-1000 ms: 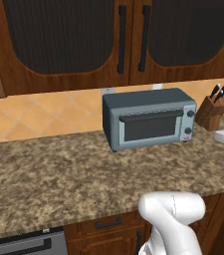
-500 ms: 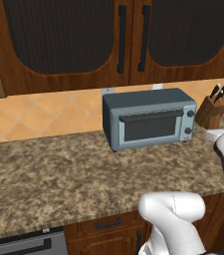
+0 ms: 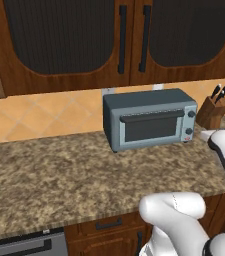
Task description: Pick up the kebab skewer and baguette bread, and place them inside the toaster oven. Close the toaster oven door and start by setting the timer.
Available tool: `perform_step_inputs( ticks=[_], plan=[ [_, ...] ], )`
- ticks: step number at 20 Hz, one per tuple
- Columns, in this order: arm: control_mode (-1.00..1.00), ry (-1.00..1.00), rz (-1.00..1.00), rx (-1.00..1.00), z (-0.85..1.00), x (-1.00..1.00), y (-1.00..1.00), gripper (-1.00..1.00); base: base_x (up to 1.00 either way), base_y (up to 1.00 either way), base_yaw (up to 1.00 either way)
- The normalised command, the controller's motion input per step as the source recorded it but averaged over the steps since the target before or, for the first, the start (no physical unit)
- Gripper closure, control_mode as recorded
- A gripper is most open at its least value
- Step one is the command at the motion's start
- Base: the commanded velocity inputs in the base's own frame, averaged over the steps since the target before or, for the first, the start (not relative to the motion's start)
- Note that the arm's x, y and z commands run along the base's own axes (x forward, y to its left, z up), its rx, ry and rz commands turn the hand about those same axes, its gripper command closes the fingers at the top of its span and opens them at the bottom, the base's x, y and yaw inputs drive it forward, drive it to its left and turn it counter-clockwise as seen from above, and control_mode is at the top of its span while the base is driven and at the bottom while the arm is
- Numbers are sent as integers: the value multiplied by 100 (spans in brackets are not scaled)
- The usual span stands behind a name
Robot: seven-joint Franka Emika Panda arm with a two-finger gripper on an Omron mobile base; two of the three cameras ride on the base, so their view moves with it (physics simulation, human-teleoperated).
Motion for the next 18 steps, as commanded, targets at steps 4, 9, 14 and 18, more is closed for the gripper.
perform_step_inputs(
  ticks=[4, 9, 14, 18],
  plan=[
    [-100, 0, 0, 0, -34, 28, -12, -100, 0, 0, 0],
    [-100, 0, 0, 0, -30, 37, -4, -100, 0, 0, 0],
    [-100, 0, 0, 0, -24, 42, -9, -100, 0, 0, 0],
    [-100, 0, 0, 0, -25, 41, -4, -100, 0, 0, 0]
  ],
)
